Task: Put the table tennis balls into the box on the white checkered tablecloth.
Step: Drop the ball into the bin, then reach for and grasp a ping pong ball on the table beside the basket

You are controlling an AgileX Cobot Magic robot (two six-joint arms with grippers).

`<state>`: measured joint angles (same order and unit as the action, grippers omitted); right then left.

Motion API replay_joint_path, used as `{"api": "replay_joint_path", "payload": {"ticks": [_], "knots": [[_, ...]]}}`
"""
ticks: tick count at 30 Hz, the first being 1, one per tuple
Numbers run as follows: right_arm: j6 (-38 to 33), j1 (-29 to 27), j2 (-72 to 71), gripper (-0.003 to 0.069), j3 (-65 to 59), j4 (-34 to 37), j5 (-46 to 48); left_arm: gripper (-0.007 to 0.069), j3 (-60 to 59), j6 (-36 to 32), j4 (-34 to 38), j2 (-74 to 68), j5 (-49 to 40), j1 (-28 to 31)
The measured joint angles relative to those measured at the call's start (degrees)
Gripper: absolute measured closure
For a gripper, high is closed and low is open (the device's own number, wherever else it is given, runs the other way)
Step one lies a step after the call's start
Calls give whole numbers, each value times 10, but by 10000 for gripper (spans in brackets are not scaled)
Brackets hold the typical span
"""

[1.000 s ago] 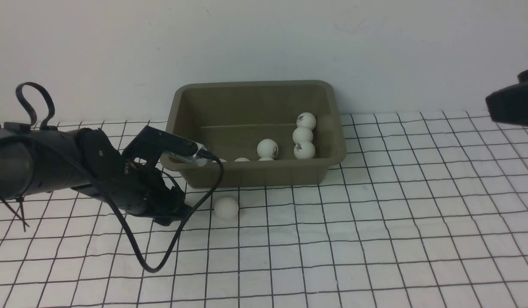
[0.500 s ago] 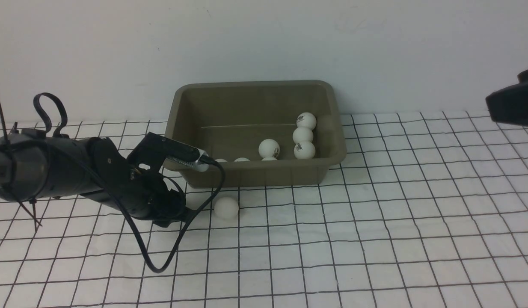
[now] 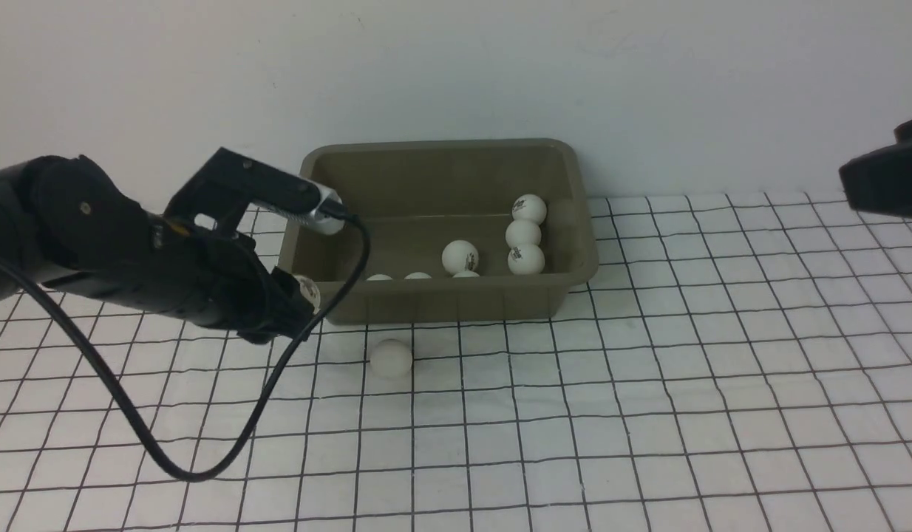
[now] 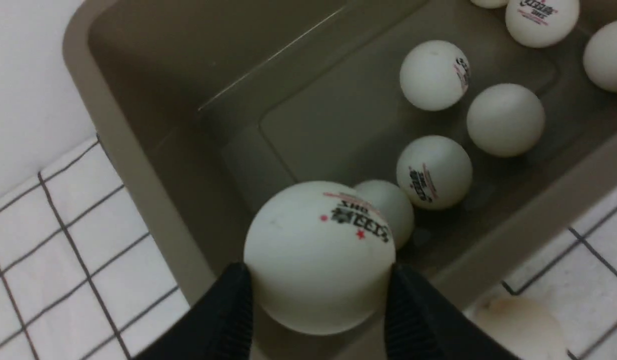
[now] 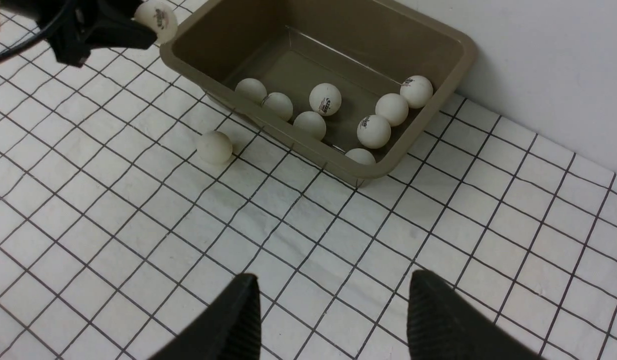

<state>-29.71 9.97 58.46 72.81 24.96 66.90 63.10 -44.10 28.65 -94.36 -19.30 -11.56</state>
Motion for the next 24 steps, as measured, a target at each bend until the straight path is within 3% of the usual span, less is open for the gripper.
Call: {"api": "replay_joint_path", "payload": {"ticks": [2,5,8,11,24], "knots": [[0,0,0,289,0,1,0,312,39,-33,12,-45,3,0],[0,0,0,289,0,2,0,238,86,-56,35,-100,-10,0],[0,0,0,289,0,3,0,148,128,-51,68,-121,-55,0],[0,0,0,289,0,4,0,132,151,-32,74,-106,-106,0],[0,0,0,289,0,4,1,146,152,170,-29,-18,-402,-2]]}}
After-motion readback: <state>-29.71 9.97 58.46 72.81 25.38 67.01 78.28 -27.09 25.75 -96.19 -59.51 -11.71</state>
